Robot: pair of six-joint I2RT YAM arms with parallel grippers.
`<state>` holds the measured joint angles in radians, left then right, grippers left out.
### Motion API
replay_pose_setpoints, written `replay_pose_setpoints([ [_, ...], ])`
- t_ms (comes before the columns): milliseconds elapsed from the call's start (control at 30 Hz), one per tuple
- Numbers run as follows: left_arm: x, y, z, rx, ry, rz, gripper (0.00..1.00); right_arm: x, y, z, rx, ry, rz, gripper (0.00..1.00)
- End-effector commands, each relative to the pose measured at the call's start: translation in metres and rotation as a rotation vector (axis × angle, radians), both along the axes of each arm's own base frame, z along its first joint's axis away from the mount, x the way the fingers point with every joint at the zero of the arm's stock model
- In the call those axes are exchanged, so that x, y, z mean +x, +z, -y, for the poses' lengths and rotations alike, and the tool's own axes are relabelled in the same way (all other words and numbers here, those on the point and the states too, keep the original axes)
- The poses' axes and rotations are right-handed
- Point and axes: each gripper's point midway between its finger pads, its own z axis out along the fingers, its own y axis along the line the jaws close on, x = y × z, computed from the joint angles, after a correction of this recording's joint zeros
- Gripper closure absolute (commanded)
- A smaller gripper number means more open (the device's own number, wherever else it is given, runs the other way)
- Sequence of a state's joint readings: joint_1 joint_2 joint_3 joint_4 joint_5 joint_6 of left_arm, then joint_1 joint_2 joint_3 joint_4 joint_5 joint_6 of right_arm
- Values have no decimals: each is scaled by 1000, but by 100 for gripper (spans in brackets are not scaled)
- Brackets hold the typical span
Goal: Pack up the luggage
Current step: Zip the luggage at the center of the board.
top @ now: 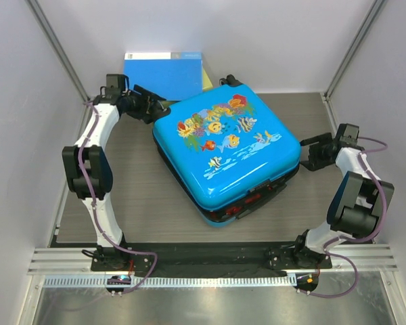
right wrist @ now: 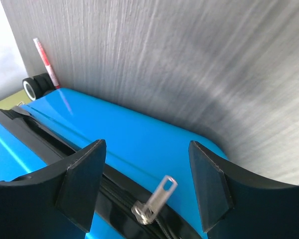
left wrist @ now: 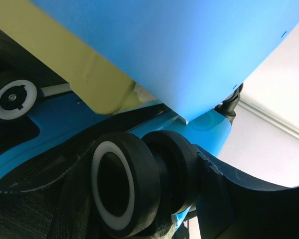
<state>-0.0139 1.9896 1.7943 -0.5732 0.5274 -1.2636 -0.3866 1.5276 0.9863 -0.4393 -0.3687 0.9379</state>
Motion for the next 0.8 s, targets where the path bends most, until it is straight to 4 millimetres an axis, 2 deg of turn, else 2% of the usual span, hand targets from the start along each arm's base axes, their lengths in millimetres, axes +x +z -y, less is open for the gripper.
replay_pose_setpoints([
  [0,1,79,-4,53,17,215,100,26,21,-20,67,48,93,27],
  [167,4,77,-3,68,10,199,100,19,27,-46,98,94,107,28],
  [500,12,93,-3,58,22,241,100,2,32,-46,32,133,63,30],
  [700,14,96,-3,51,24,253,100,-4,29,-46,25,138,54,50],
  [767,15,98,-4,53,30,257,100,-7,26,-47,24,140,46,63],
])
